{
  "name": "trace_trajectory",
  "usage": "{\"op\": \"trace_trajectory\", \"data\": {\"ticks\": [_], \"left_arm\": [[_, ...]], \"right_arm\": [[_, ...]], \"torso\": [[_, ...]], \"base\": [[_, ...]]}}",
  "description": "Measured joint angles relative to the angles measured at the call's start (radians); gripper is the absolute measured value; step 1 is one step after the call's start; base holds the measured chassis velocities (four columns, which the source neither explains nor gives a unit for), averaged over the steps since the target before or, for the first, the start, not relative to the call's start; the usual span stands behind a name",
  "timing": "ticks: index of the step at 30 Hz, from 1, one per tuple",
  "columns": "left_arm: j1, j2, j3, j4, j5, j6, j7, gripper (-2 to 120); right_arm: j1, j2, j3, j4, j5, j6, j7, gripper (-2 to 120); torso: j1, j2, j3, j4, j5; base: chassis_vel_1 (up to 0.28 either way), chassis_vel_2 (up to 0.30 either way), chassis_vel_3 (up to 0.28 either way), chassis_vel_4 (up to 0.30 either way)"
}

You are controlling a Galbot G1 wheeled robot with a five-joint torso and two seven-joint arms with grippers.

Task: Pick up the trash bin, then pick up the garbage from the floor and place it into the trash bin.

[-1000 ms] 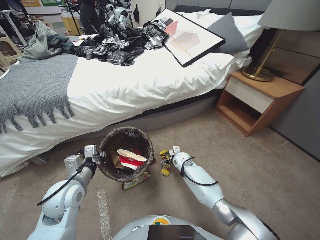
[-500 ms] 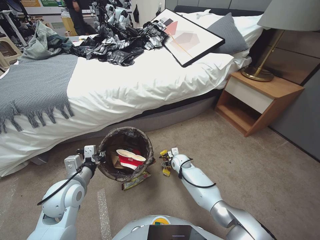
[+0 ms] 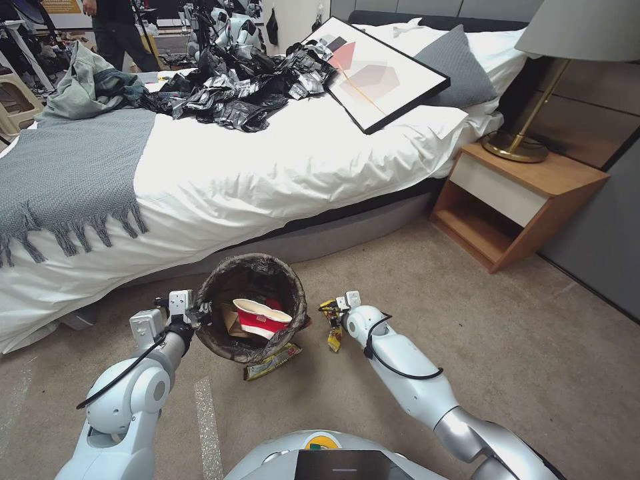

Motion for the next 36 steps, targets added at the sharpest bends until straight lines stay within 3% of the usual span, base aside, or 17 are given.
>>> {"op": "trace_trajectory", "data": {"ticks": [6, 23, 26, 29, 30, 31, 32, 34, 36], "left_arm": [[-0.004, 0.0, 0.002, 0.004, 0.003, 0.0, 0.0, 0], [-0.001, -0.005, 0.006, 0.005, 0.011, 0.0, 0.002, 0], [-0.003, -0.005, 0.007, 0.003, 0.011, 0.0, 0.002, 0], [-0.002, 0.0, 0.008, 0.0, 0.009, 0.0, 0.001, 0], [-0.002, 0.0, 0.008, 0.0, 0.009, 0.0, 0.001, 0], [-0.001, 0.003, 0.01, 0.0, 0.009, 0.0, 0.001, 0], [-0.001, 0.003, 0.01, 0.0, 0.009, 0.0, 0.001, 0], [-0.001, 0.004, 0.019, 0.004, 0.008, 0.0, 0.002, 0], [-0.001, 0.004, 0.022, 0.005, 0.008, 0.0, 0.002, 0]], "right_arm": [[-0.016, -0.034, -0.006, 0.077, 0.046, 0.0, 0.018, 0], [-0.011, -0.032, -0.007, 0.114, 0.085, -0.001, 0.019, 0], [-0.024, -0.065, 0.003, 0.21, 0.137, -0.001, 0.044, 0], [-0.034, -0.162, 0.026, 0.438, 0.286, -0.001, 0.109, 0], [-0.034, -0.162, 0.026, 0.438, 0.286, -0.001, 0.109, 0], [-0.03, -0.234, 0.037, 0.559, 0.354, -0.001, 0.143, 0], [-0.03, -0.234, 0.037, 0.559, 0.354, -0.001, 0.143, 0], [0.002, -0.374, 0.05, 0.76, 0.458, -0.001, 0.184, 0], [0.012, -0.403, 0.052, 0.805, 0.478, -0.001, 0.188, 0]], "torso": [[0.0, 0.0, 0.0, -0.0004, -0.0002], [0.0, 0.0, 0.0, -0.0002, -0.0003], [0.0, 0.0, 0.0, -0.0004, -0.0003], [0.0, 0.0, 0.0, -0.0002, 0.0], [0.0, 0.0, 0.0, -0.0002, 0.0], [0.0, 0.0, 0.0, -0.0001, -0.0001], [0.0, 0.0, 0.0, -0.0001, -0.0001], [0.0, 0.0, 0.0, -0.0008, -0.0003], [0.0, 0.0, 0.0, -0.0007, -0.0004]], "base": [[0.0, 0.0, 0.0, 0.0], [0.0, 0.0, 0.0, 0.0], [0.0, 0.0, 0.0, 0.0], [0.0, 0.0, 0.0, 0.0], [0.0, 0.0, 0.0, 0.0], [0.0, 0.0, 0.0, 0.0], [0.0, 0.0, 0.0, 0.0], [0.0, 0.0, 0.0, 0.0], [0.0, 0.0, 0.0, 0.0]]}}
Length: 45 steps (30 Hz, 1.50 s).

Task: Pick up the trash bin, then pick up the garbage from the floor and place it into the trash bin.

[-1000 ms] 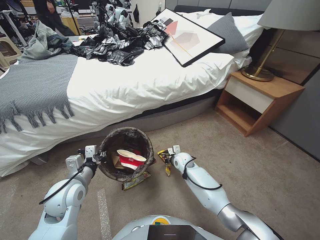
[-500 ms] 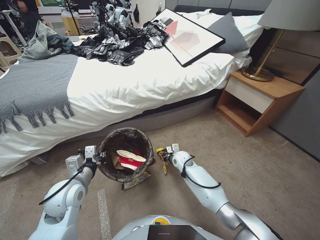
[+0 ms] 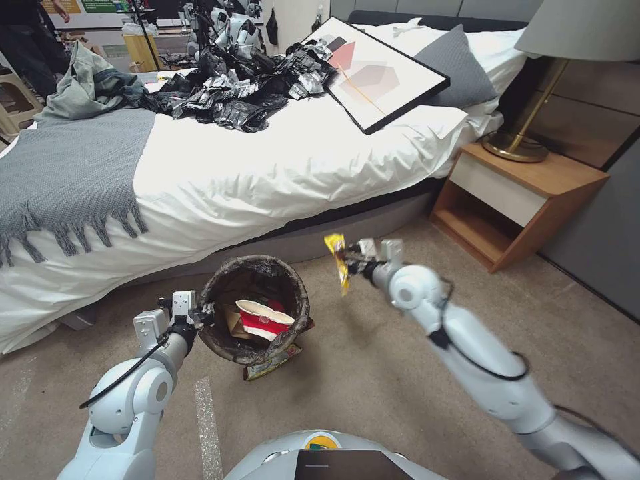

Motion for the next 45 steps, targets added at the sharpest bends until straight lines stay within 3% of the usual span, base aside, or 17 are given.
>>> {"op": "trace_trajectory", "data": {"ticks": [1, 3, 7, 11, 17, 21, 33, 45], "left_arm": [[0.0, -0.003, 0.007, 0.003, 0.002, 0.0, 0.001, 0], [0.001, -0.006, 0.011, 0.005, 0.006, 0.0, 0.001, 0], [0.005, -0.01, 0.012, 0.004, 0.008, 0.0, 0.003, 0], [0.007, -0.01, 0.013, 0.002, 0.01, 0.0, 0.005, 0], [0.007, -0.01, 0.002, -0.007, 0.01, 0.0, 0.006, 0], [0.006, -0.014, -0.006, -0.011, 0.008, 0.0, 0.007, 0], [-0.004, -0.012, -0.011, -0.008, 0.003, 0.0, 0.007, 0], [-0.005, -0.016, -0.017, 0.001, 0.004, 0.0, 0.01, 0]], "right_arm": [[0.05, -0.078, 0.007, 0.15, 0.095, 0.0, 0.014, 0], [0.109, -0.13, 0.008, 0.261, 0.211, 0.0, 0.035, 0], [0.21, -0.179, -0.016, 0.361, 0.338, 0.0, 0.046, 0], [0.291, -0.177, -0.079, 0.385, 0.408, 0.0, 0.05, 0], [0.469, -0.088, -0.307, 0.314, 0.436, 0.0, 0.071, 0], [0.453, -0.048, -0.399, 0.261, 0.398, 0.001, 0.077, 0], [0.32, -0.029, -0.455, 0.094, 0.259, 0.0, 0.014, 0], [0.305, 0.069, -0.509, -0.033, 0.192, 0.0, -0.005, 0]], "torso": [[0.0, 0.0, 0.0, 0.0002, 0.0004], [0.0, 0.0, 0.0, 0.0006, 0.0], [0.0, 0.0, 0.0, 0.0003, 0.0001], [0.0, 0.0, 0.0, 0.0001, 0.0002], [0.0, 0.0, 0.0, 0.0009, -0.0003], [0.0, 0.0, 0.0, 0.0007, -0.0003], [0.0, 0.0, 0.0, 0.0001, 0.0], [0.0, 0.0, 0.0, 0.0006, -0.0002]], "base": [[0.0, 0.0, 0.0, 0.0], [0.0, 0.0, 0.0, 0.0], [0.0, 0.0, 0.0, 0.0], [0.0, 0.0, 0.0, 0.0], [0.0, 0.0, 0.0, 0.0], [0.0, 0.0, 0.0, 0.0], [0.0, 0.0, 0.0, 0.0], [0.0, 0.0, 0.0, 0.0]]}}
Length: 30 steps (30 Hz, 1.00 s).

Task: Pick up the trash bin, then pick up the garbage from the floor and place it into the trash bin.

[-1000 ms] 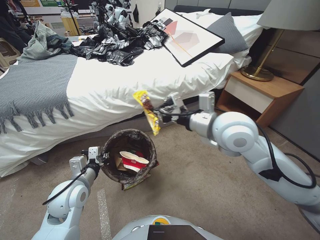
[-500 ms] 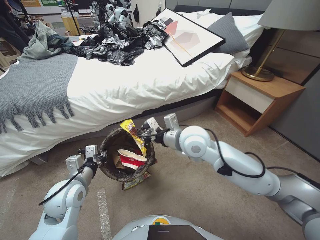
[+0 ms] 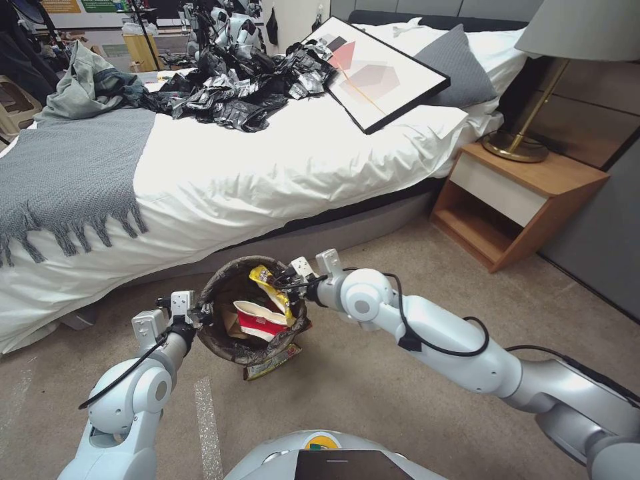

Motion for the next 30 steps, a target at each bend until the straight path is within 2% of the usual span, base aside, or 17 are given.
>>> {"op": "trace_trajectory", "data": {"ticks": [4, 6, 7, 10, 11, 14, 15, 19, 20, 23, 24, 30], "left_arm": [[-0.001, -0.001, -0.002, 0.0, -0.001, 0.0, 0.003, 0], [-0.001, -0.001, -0.003, 0.001, -0.002, 0.0, 0.004, 0], [-0.001, -0.001, -0.003, 0.001, -0.002, 0.0, 0.004, 0], [-0.002, 0.0, -0.003, 0.006, -0.002, 0.0, 0.005, 0], [-0.002, 0.0, -0.003, 0.006, -0.002, 0.0, 0.005, 0], [-0.006, -0.001, 0.0, 0.01, -0.001, 0.0, 0.005, 0], [-0.006, -0.001, 0.0, 0.01, -0.001, 0.0, 0.005, 0], [-0.007, -0.002, 0.001, 0.01, -0.001, 0.0, 0.005, 0], [-0.007, -0.002, 0.001, 0.01, -0.001, 0.0, 0.005, 0], [-0.007, -0.002, -0.001, 0.01, 0.0, 0.0, 0.006, 0], [-0.007, -0.002, -0.001, 0.01, 0.0, 0.0, 0.006, 0], [-0.006, -0.003, 0.002, 0.01, 0.0, 0.0, 0.005, 0]], "right_arm": [[0.014, 0.03, -0.017, -0.013, 0.0, 0.0, 0.019, -1], [0.019, 0.033, -0.018, -0.009, 0.003, 0.0, 0.021, 7], [0.019, 0.033, -0.018, -0.009, 0.003, 0.0, 0.021, 7], [0.032, 0.028, -0.012, 0.016, 0.011, 0.0, 0.021, 22], [0.032, 0.028, -0.012, 0.016, 0.011, 0.0, 0.021, 22], [0.052, 0.027, -0.004, 0.042, 0.034, 0.0, 0.034, 36], [0.052, 0.027, -0.004, 0.042, 0.034, 0.0, 0.034, 36], [0.071, 0.024, 0.002, 0.074, 0.067, 0.0, 0.056, 53], [0.071, 0.024, 0.002, 0.074, 0.067, 0.0, 0.056, 53], [0.08, 0.008, 0.016, 0.115, 0.084, 0.0, 0.063, 69], [0.08, 0.008, 0.016, 0.115, 0.084, 0.0, 0.063, 69], [0.112, -0.036, 0.103, 0.25, 0.108, 0.0, 0.084, 92]], "torso": [[0.0, 0.0, 0.0, 0.0, 0.0], [0.0, 0.0, 0.0, 0.0, 0.0], [0.0, 0.0, 0.0, 0.0, 0.0], [0.0, 0.0, 0.0, -0.0003, 0.0001], [0.0, 0.0, 0.0, -0.0003, 0.0001], [0.0, 0.0, 0.0, -0.0003, 0.0001], [0.0, 0.0, 0.0, -0.0003, 0.0001], [0.0, 0.0, 0.0, -0.0002, 0.0002], [0.0, 0.0, 0.0, -0.0002, 0.0002], [0.0, 0.0, 0.0, -0.0002, 0.0003], [0.0, 0.0, 0.0, -0.0002, 0.0003], [0.0, 0.0, 0.0, -0.0001, 0.0002]], "base": [[0.0, 0.0, 0.0, 0.0], [0.0, 0.0, 0.0, 0.0], [0.0, 0.0, 0.0, 0.0], [0.0, 0.0, 0.0, 0.0], [0.0, 0.0, 0.0, 0.0], [0.0, 0.0, 0.0, 0.0], [0.0, 0.0, 0.0, 0.0], [0.0, 0.0, 0.0, 0.0], [0.0, 0.0, 0.0, 0.0], [0.0, 0.0, 0.0, 0.0], [0.0, 0.0, 0.0, 0.0], [0.0, 0.0, 0.0, 0.0]]}}
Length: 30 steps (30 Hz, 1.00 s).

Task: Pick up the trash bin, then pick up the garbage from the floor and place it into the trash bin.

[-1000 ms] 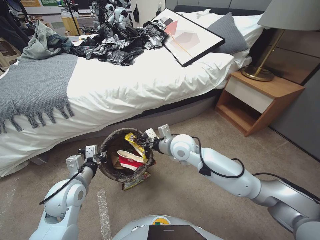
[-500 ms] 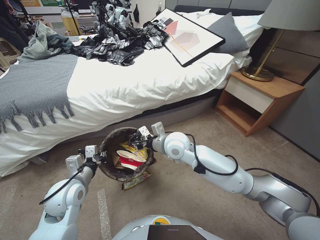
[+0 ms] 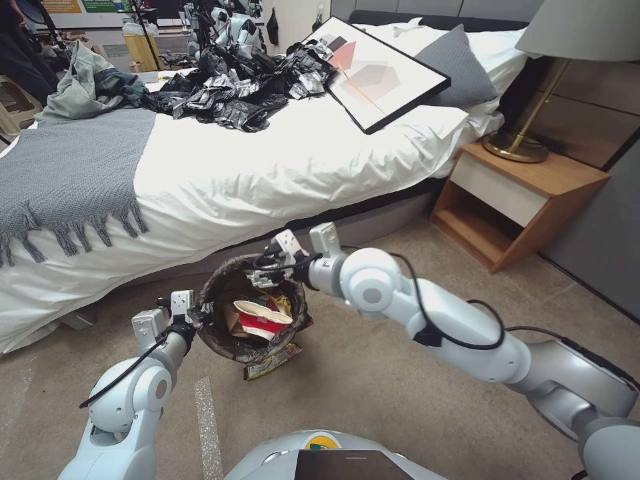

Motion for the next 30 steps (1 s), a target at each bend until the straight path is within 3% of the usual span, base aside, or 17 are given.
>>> {"op": "trace_trajectory", "data": {"ticks": [6, 9, 13, 15, 18, 20, 22, 24, 30], "left_arm": [[-0.001, -0.001, 0.003, 0.001, -0.002, 0.0, -0.002, 0], [-0.004, 0.001, 0.006, 0.005, -0.005, 0.0, -0.003, 0], [-0.004, 0.004, 0.008, 0.005, -0.007, 0.0, -0.006, 0], [-0.004, 0.013, 0.009, 0.001, -0.021, 0.0, -0.016, 0], [-0.004, 0.017, 0.009, -0.002, -0.025, 0.0, -0.018, 0], [-0.002, 0.02, 0.009, -0.007, -0.031, 0.0, -0.022, 0], [-0.002, 0.021, 0.009, -0.008, -0.032, 0.0, -0.023, 0], [0.0, 0.021, 0.009, -0.011, -0.038, 0.0, -0.026, 0], [-0.001, 0.022, 0.008, -0.012, -0.042, 0.0, -0.028, 0]], "right_arm": [[-0.034, -0.071, 0.118, 0.047, -0.105, 0.0, 0.009, 100], [-0.165, -0.118, 0.252, 0.043, -0.236, 0.031, 0.0, 100], [-0.272, -0.126, 0.344, 0.029, -0.329, 0.087, -0.023, 100], [-0.576, -0.085, 0.491, -0.041, -0.645, 0.176, -0.111, 100], [-0.646, -0.058, 0.516, -0.084, -0.794, 0.245, -0.144, 100], [-0.713, -0.013, 0.535, -0.158, -0.993, 0.367, -0.187, 100], [-0.726, 0.002, 0.54, -0.175, -1.034, 0.398, -0.192, 100], [-0.768, 0.064, 0.563, -0.222, -1.146, 0.474, -0.196, 100], [-0.821, 0.136, 0.587, -0.25, -1.23, 0.533, -0.213, 100]], "torso": [[0.0, 0.0, 0.0, -0.0001, 0.0], [0.0, 0.0, 0.0, -0.0001, 0.0002], [0.0, 0.0, 0.0, -0.0002, 0.0], [0.0, 0.0, 0.0, -0.0006, 0.0007], [0.0, 0.0, 0.0, -0.0005, 0.0], [0.0, 0.0, 0.0, -0.0001, 0.0004], [0.0, 0.0, 0.0, 0.0, 0.0004], [0.0, 0.0, 0.0, 0.0001, -0.0001], [0.0, 0.0, 0.0, -0.0002, -0.0001]], "base": [[0.0, 0.0, 0.0, 0.0], [0.0, 0.0, 0.0, 0.0], [0.0, 0.0, 0.0, 0.0], [0.0, 0.0, 0.0, 0.0], [0.0, 0.0, 0.0, 0.0], [0.0, 0.0, 0.0, 0.0], [0.0, 0.0, 0.0, 0.0], [0.0, 0.0, 0.0, 0.0], [0.0, 0.0, 0.0, 0.0]]}}
